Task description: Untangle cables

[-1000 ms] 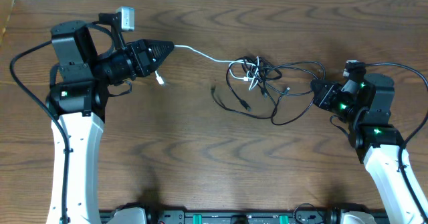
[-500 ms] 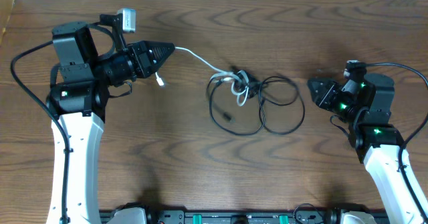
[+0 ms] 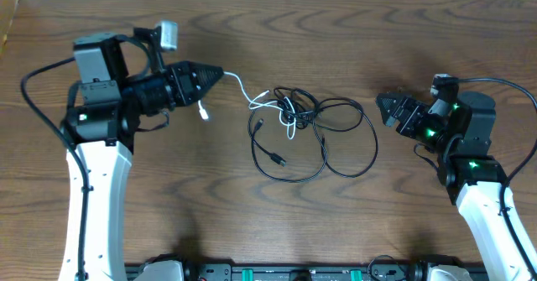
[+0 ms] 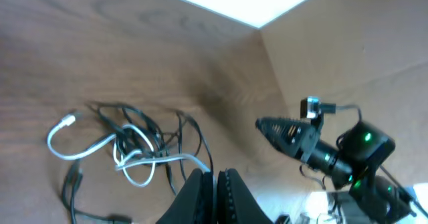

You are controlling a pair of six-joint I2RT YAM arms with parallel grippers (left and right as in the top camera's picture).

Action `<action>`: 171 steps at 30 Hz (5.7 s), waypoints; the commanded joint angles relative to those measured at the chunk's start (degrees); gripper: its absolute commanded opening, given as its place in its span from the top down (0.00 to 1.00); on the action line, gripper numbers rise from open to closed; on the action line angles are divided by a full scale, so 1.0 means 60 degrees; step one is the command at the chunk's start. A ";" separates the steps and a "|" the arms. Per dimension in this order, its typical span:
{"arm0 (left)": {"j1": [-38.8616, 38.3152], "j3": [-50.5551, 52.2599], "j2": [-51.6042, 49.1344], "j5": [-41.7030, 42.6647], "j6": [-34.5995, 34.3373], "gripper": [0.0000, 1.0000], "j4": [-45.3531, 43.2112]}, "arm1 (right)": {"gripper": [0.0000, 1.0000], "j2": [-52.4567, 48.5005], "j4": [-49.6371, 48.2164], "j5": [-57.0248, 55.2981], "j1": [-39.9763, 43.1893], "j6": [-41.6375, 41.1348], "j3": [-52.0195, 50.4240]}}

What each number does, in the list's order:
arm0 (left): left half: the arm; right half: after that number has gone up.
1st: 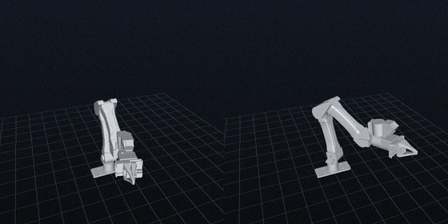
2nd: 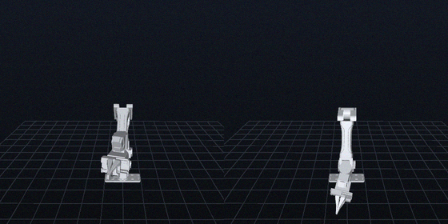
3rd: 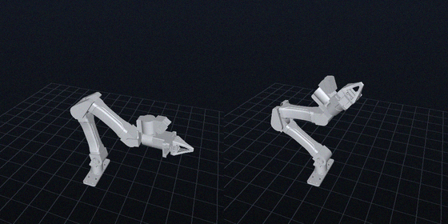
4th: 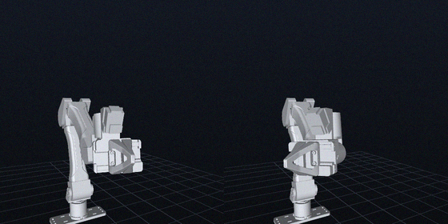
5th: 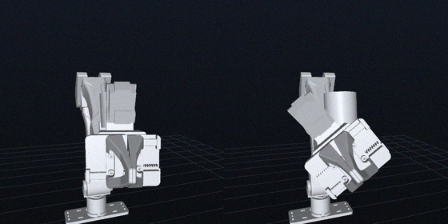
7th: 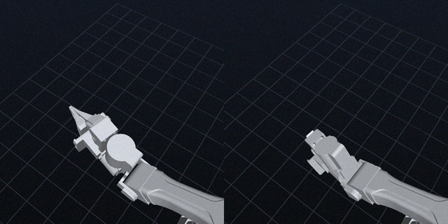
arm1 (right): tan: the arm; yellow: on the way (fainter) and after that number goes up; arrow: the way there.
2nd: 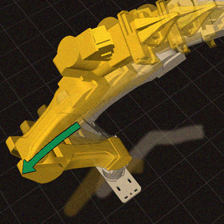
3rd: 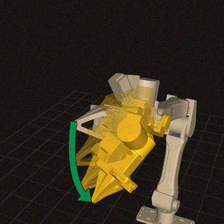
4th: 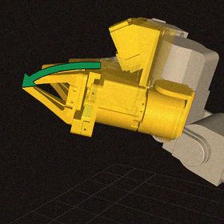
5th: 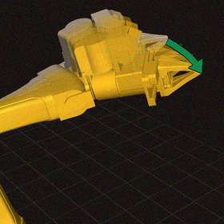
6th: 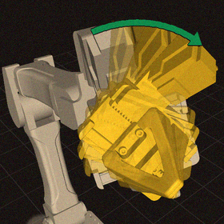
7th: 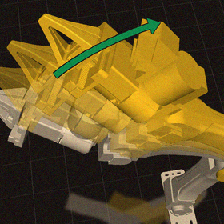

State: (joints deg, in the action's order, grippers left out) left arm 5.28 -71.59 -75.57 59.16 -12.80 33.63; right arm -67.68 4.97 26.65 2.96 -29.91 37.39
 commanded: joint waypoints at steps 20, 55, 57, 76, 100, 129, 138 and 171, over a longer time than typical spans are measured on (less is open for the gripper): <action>-0.4379 -0.0138 -0.1410 -0.6302 -0.0645 0.34 0.0525 | 0.12 -0.0026 -0.0157 0.0157 -0.0142 0.0135 -0.0055; -0.6047 -0.0138 -0.5322 -0.8298 -0.3217 0.42 -0.1056 | 0.11 -0.0026 -0.0222 0.0120 -0.0142 0.0135 -0.0055; -0.6109 -0.0138 -0.5355 -0.8298 -0.3213 0.41 -0.1086 | 0.11 -0.0026 -0.0226 0.0117 -0.0142 0.0135 -0.0055; -0.6127 -0.0175 -0.4226 -0.8411 -0.4324 0.41 -0.1246 | 0.09 -0.0026 -0.0251 0.0076 -0.0135 0.0138 -0.0055; -0.6998 -0.0168 -0.5275 -1.0983 -0.4488 0.25 -0.2120 | 0.09 -0.0026 -0.0255 0.0084 -0.0135 0.0135 -0.0055; -0.7002 -0.0215 -0.1894 -0.7227 0.3133 0.92 -0.2153 | 0.08 -0.0029 -0.0816 0.1661 -0.0135 0.1384 -0.0055; -0.7002 -0.0215 -0.0601 -0.6925 0.7042 0.93 -0.1173 | 0.06 -0.0026 -0.1818 0.3949 -0.0138 0.2222 -0.0055; -0.6994 -0.0215 -0.0546 -0.1359 0.7923 0.93 -0.0495 | 0.20 -0.0026 -0.1847 0.3344 -0.0546 0.3027 -0.0058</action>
State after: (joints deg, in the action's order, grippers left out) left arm -36.42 -71.90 -79.44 40.91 33.50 29.34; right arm -67.77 -6.79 49.21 0.67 -12.34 37.34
